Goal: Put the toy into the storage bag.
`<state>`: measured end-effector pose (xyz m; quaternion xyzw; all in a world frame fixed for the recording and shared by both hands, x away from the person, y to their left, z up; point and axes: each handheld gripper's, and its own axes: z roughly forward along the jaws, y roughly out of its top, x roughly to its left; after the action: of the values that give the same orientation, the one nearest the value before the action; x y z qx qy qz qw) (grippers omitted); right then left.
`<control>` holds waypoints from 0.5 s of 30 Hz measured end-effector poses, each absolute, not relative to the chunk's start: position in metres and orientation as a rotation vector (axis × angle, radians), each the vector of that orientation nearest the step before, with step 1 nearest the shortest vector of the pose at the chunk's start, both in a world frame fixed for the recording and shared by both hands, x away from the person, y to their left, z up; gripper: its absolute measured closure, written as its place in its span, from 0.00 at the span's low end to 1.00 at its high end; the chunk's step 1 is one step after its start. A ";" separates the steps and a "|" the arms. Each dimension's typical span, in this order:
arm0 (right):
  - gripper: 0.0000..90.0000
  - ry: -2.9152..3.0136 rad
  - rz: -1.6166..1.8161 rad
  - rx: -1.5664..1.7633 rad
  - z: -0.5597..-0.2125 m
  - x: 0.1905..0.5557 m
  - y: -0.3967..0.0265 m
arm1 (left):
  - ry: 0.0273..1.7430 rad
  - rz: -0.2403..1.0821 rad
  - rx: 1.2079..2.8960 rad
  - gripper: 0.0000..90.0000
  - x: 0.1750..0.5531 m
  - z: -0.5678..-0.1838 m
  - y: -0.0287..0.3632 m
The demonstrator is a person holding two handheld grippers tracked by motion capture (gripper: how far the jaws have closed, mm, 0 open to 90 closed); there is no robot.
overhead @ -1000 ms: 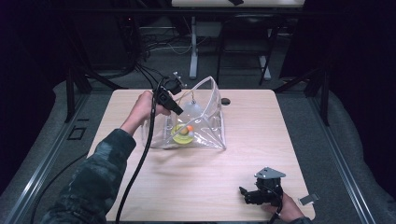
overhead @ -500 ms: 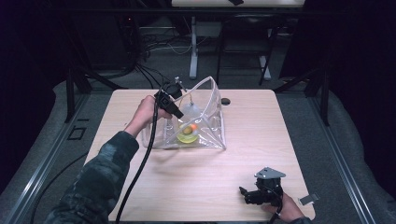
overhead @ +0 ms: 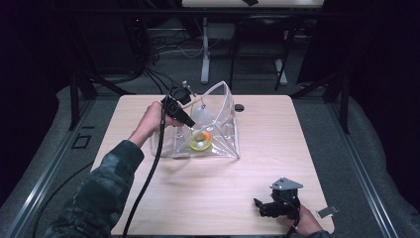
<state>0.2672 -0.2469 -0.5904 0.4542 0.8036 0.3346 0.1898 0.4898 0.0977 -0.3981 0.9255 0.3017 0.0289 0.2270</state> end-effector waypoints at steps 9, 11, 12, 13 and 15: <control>0.00 2.257 0.940 1.277 -0.590 0.267 -0.247 | 0.806 0.178 2.503 0.34 0.472 -0.365 0.114; 0.00 2.262 0.938 1.274 -0.590 0.267 -0.247 | 0.812 0.205 2.493 0.28 0.468 -0.358 0.121; 0.00 2.259 0.935 1.276 -0.590 0.267 -0.247 | 0.818 0.222 2.486 0.25 0.466 -0.355 0.124; 0.00 2.256 0.941 1.278 -0.591 0.267 -0.247 | 0.823 0.236 2.486 0.23 0.464 -0.353 0.128; 0.00 2.264 0.932 1.273 -0.590 0.267 -0.247 | 0.839 0.255 2.476 0.18 0.461 -0.348 0.135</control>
<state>0.2673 -0.2473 -0.5901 0.4528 0.8056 0.3317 0.1897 0.4613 0.1352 -0.3482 0.9116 0.3089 0.0938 0.2546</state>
